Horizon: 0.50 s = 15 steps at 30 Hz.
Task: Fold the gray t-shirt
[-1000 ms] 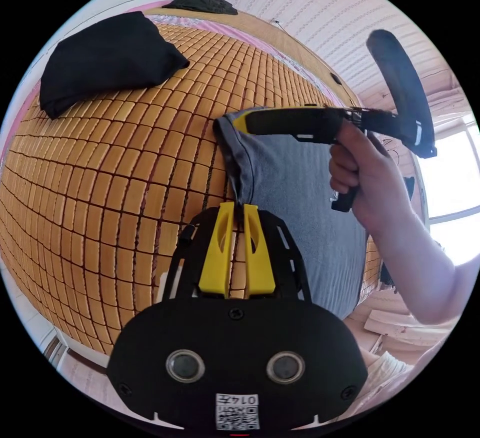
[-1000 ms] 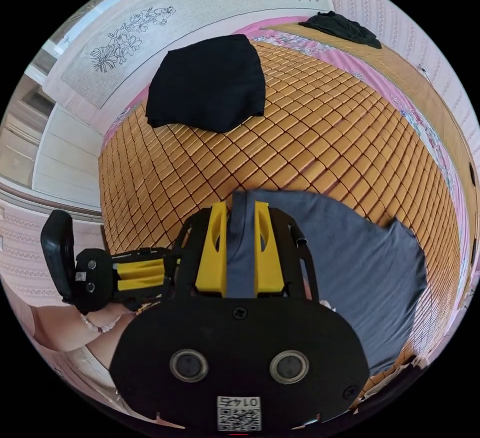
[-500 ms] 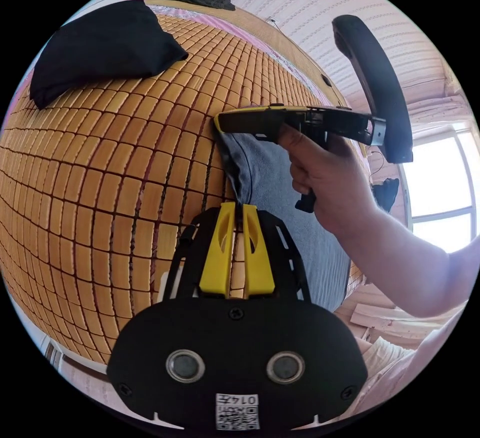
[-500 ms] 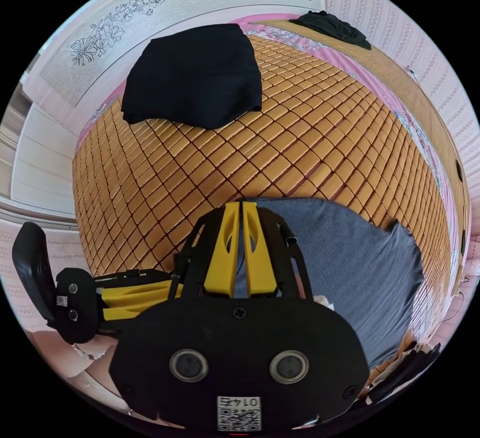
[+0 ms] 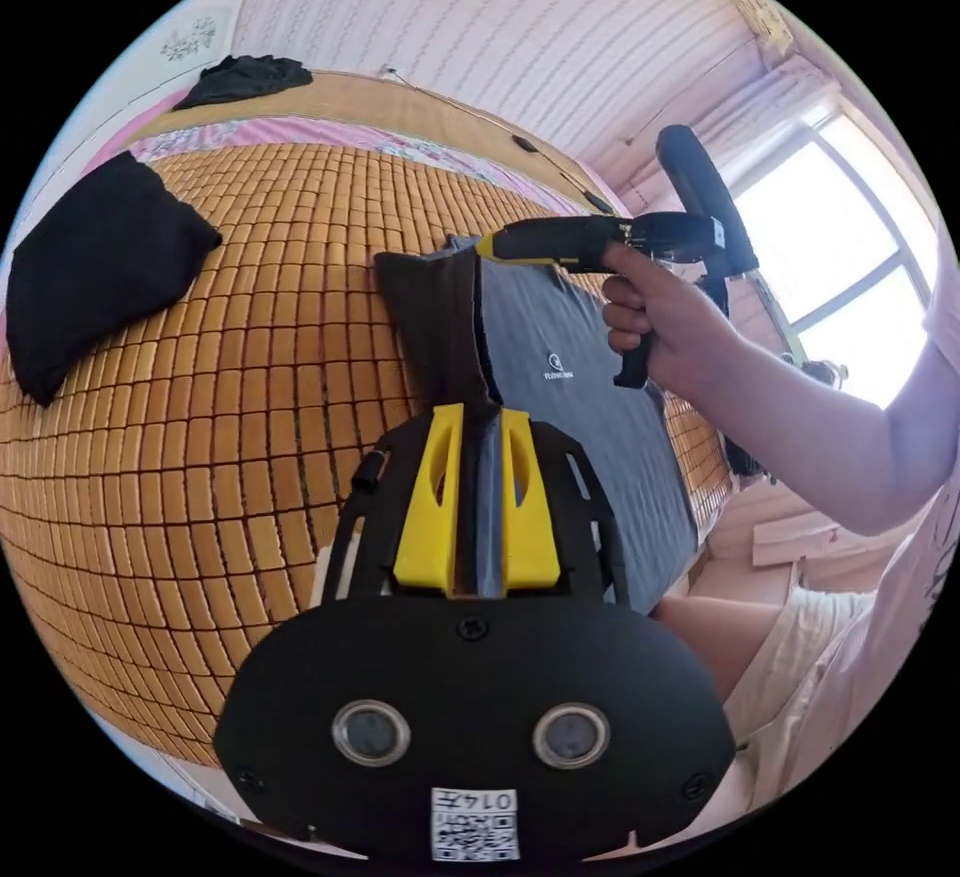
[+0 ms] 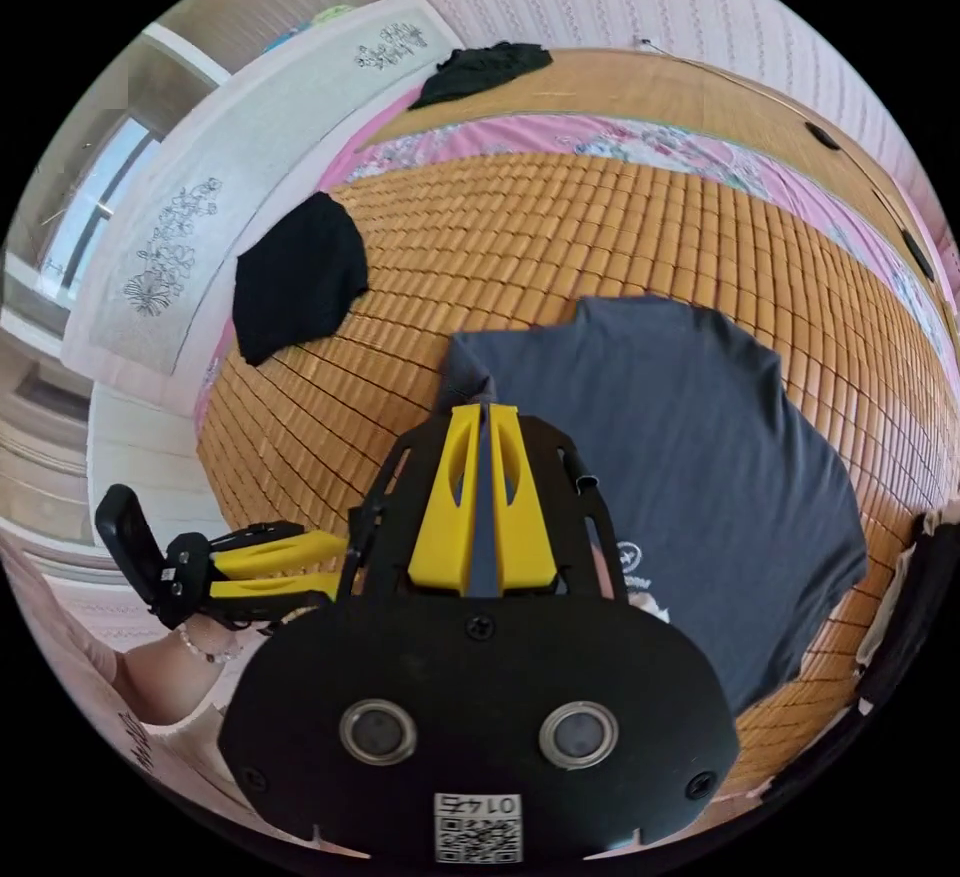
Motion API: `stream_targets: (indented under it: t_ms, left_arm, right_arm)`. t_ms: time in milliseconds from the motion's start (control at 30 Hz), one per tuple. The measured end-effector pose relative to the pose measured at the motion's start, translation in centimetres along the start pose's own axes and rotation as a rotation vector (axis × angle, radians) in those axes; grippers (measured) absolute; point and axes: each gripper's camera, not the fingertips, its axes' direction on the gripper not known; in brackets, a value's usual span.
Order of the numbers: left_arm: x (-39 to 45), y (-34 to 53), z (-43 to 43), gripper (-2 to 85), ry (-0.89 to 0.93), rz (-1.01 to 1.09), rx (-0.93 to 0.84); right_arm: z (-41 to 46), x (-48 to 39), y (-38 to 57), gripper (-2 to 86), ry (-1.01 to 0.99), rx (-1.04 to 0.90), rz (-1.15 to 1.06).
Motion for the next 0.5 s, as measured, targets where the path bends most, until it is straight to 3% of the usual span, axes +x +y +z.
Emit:
stream_targets:
  t_ms: [67,300,500]
  left_arm:
    - [1.3,0.0,2.5,6.8,0.038,0.014,-0.057]
    - [3.6,-0.7,7.2,6.5,-0.006,0.003,-0.139]
    - [8.5,-4.3,11.1,6.8,0.042,0.154,-0.22]
  right_arm:
    - [0.2,1.5,1.0,0.2,0.031,-0.063,0.005]
    - [-2.2,1.2,3.0,-0.5,-0.008,-0.004,-0.059]
    - [-6.8,5.1,10.1,3.3,0.056,0.076,0.085]
